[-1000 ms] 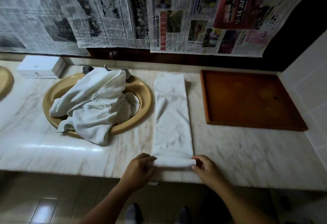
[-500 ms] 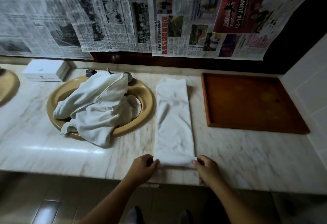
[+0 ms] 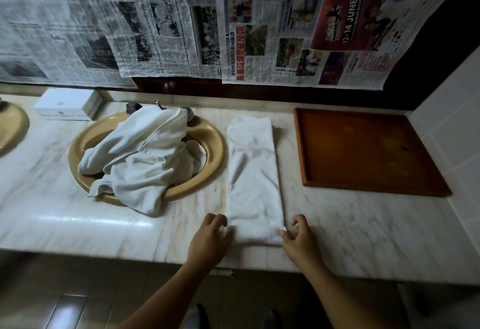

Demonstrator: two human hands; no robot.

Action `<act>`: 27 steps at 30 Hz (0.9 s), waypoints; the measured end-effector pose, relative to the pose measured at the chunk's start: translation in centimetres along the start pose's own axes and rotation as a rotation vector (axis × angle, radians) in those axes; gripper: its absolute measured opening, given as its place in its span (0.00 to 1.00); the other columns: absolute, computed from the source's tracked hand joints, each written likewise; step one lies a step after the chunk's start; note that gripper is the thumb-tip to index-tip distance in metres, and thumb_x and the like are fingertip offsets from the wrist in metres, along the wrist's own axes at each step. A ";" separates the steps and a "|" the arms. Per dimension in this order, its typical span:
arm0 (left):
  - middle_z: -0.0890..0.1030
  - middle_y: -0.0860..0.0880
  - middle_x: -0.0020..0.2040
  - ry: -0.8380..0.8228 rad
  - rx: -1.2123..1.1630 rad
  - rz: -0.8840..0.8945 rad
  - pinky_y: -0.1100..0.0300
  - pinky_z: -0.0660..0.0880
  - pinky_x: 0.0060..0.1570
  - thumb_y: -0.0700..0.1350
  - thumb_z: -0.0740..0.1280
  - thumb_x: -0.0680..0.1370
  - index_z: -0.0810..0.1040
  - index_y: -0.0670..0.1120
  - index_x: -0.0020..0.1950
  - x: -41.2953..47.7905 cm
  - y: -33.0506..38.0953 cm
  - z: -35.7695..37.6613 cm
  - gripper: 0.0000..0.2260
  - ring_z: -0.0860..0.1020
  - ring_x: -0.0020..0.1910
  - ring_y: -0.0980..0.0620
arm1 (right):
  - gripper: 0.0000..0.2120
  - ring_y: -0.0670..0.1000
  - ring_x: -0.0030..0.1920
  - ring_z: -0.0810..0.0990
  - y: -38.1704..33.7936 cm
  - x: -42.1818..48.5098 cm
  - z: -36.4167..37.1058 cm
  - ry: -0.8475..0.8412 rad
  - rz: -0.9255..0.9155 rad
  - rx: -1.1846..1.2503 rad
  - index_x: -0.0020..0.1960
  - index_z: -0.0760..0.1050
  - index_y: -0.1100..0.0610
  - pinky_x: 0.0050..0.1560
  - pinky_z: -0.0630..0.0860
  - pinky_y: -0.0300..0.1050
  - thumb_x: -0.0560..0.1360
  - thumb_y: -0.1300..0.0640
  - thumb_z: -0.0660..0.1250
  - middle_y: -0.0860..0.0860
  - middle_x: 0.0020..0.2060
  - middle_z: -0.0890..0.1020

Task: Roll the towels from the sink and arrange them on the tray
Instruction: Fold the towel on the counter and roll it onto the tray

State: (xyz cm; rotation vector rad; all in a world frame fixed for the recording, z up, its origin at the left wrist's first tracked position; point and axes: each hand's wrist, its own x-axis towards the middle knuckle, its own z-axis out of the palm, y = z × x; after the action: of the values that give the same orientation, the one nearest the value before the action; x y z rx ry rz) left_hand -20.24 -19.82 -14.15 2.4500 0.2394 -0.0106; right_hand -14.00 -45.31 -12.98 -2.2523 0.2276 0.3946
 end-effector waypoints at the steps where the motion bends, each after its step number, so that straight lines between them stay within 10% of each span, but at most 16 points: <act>1: 0.73 0.57 0.56 0.024 0.077 0.140 0.56 0.78 0.40 0.57 0.64 0.81 0.75 0.57 0.57 -0.2 -0.3 0.2 0.08 0.76 0.44 0.56 | 0.09 0.48 0.41 0.77 0.4 -0.1 0.1 -0.012 -0.066 -0.023 0.51 0.70 0.47 0.34 0.71 0.37 0.78 0.54 0.70 0.47 0.43 0.75; 10: 0.78 0.52 0.63 0.007 0.370 0.495 0.56 0.78 0.39 0.58 0.66 0.81 0.79 0.52 0.65 -1.0 -2.2 0.6 0.16 0.79 0.49 0.52 | 0.09 0.49 0.45 0.79 4.1 -0.2 0.3 0.085 -0.485 -0.236 0.57 0.80 0.52 0.42 0.78 0.43 0.80 0.54 0.65 0.47 0.49 0.78; 17: 0.77 0.52 0.65 -0.045 0.393 0.456 0.55 0.80 0.42 0.54 0.69 0.77 0.76 0.53 0.66 -0.5 -1.9 0.3 0.19 0.81 0.50 0.51 | 0.27 0.47 0.57 0.75 4.5 -0.2 -0.9 -0.083 -0.472 -0.521 0.71 0.68 0.44 0.51 0.74 0.40 0.74 0.41 0.67 0.43 0.60 0.74; 27: 0.80 0.59 0.51 -0.166 -0.164 0.086 0.61 0.77 0.42 0.53 0.69 0.78 0.79 0.58 0.59 0.7 -1.0 -0.6 0.10 0.80 0.38 0.60 | 0.13 0.49 0.54 0.77 4.1 0.5 0.4 -0.027 -0.346 -0.302 0.65 0.76 0.51 0.53 0.77 0.44 0.83 0.54 0.61 0.47 0.56 0.77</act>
State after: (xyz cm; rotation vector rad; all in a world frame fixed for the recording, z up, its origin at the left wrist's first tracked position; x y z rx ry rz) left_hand -19.81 -18.54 -14.34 2.2789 0.0588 -0.1500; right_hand -14.77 -47.72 -16.28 -2.5180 -0.2509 0.2867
